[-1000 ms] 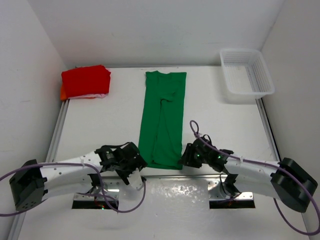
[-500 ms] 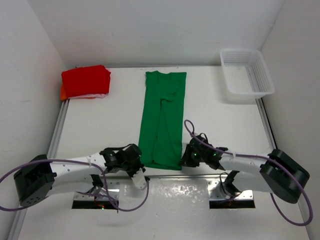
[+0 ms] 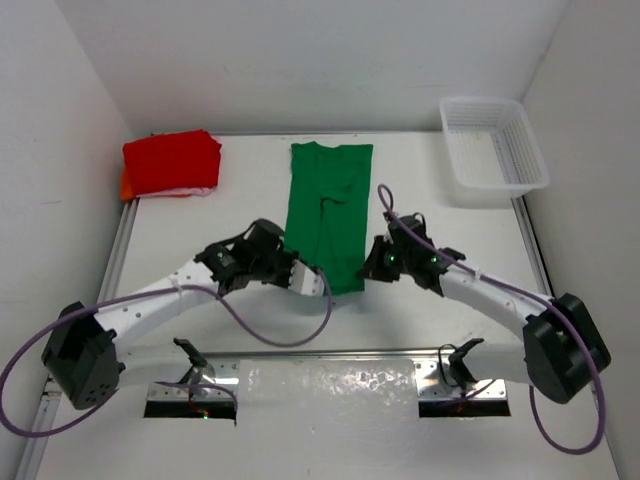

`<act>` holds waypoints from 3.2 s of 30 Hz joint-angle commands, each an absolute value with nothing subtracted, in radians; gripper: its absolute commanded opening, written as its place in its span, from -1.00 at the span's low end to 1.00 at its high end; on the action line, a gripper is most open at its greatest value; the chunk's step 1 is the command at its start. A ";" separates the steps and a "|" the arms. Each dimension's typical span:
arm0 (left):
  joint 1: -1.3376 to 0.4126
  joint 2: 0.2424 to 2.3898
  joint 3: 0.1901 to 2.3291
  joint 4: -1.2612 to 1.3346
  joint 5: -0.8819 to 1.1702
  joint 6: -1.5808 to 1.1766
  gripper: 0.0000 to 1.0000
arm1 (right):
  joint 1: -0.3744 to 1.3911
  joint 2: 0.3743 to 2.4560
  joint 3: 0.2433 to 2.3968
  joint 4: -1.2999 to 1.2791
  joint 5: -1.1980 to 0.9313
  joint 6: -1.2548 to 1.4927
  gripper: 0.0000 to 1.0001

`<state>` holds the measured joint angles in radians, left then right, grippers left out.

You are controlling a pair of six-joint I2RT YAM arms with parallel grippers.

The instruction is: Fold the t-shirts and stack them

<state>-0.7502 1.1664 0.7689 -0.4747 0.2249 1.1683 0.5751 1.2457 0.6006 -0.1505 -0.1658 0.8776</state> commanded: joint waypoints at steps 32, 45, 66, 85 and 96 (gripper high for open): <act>-0.379 2.022 1.554 -0.482 0.353 1.008 -1.00 | 0.192 2.039 1.385 -0.224 -0.422 0.680 -0.81; -0.302 2.140 1.791 -0.403 0.127 0.672 -0.18 | 0.141 1.996 1.582 -0.396 -0.091 0.319 -0.33; -0.318 2.026 1.637 -0.656 0.644 0.680 -0.29 | 0.285 2.071 1.169 0.417 -0.574 0.874 -0.94; -0.305 2.171 1.658 -0.302 0.105 0.397 -0.06 | 0.170 2.172 1.331 0.112 -0.289 0.661 -0.99; -0.305 1.939 1.628 -0.565 0.423 0.738 -0.06 | 0.173 1.838 1.307 -0.332 -0.135 0.437 -0.13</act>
